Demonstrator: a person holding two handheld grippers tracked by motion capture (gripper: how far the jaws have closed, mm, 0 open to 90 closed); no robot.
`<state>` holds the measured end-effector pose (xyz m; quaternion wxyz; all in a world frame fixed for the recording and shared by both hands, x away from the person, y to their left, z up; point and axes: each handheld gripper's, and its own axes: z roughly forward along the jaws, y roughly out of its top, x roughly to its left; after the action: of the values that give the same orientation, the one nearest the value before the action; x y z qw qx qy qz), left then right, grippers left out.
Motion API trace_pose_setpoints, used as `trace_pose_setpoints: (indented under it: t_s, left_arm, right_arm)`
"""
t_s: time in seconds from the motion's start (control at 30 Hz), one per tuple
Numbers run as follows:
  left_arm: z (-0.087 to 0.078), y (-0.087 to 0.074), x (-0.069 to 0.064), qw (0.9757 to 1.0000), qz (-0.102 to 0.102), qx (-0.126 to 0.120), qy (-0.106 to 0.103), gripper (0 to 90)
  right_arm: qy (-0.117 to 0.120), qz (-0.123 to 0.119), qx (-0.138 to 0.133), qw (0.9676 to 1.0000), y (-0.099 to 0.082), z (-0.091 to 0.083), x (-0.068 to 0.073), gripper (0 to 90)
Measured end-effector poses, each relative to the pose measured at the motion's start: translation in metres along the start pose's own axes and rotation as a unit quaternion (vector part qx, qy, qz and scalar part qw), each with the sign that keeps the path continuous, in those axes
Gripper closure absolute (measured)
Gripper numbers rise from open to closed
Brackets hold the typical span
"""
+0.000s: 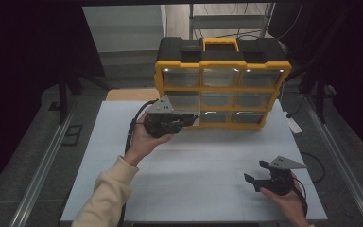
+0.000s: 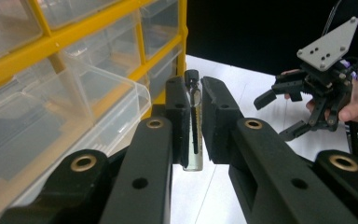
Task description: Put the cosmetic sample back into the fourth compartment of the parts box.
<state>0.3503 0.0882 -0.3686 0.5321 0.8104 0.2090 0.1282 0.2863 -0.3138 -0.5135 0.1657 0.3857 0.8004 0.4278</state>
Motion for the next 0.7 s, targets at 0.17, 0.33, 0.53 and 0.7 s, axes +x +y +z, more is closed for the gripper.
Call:
trace_pose_setpoints:
  t_s: [0.17,0.33,0.53,0.7]
  left_arm:
    - [-0.001,0.004,0.002,1.0000,-0.004,-0.007,0.005,80.8]
    - [-0.001,0.005,0.008,0.9998,-0.012,-0.011,0.015,80.8]
    - [-0.002,0.005,0.013,0.9994,-0.019,-0.016,0.023,80.8]
    - [-0.002,0.007,0.017,0.9992,-0.024,-0.018,0.028,80.8]
  right_arm:
    - [-0.001,0.001,0.000,1.0000,0.000,0.000,0.000,15.2]
    - [-0.001,0.001,0.000,1.0000,0.000,0.000,0.000,15.2]
    - [0.001,0.003,-0.001,1.0000,0.000,0.000,-0.001,15.2]
    - [0.001,0.002,0.000,1.0000,0.000,0.000,0.000,15.2]
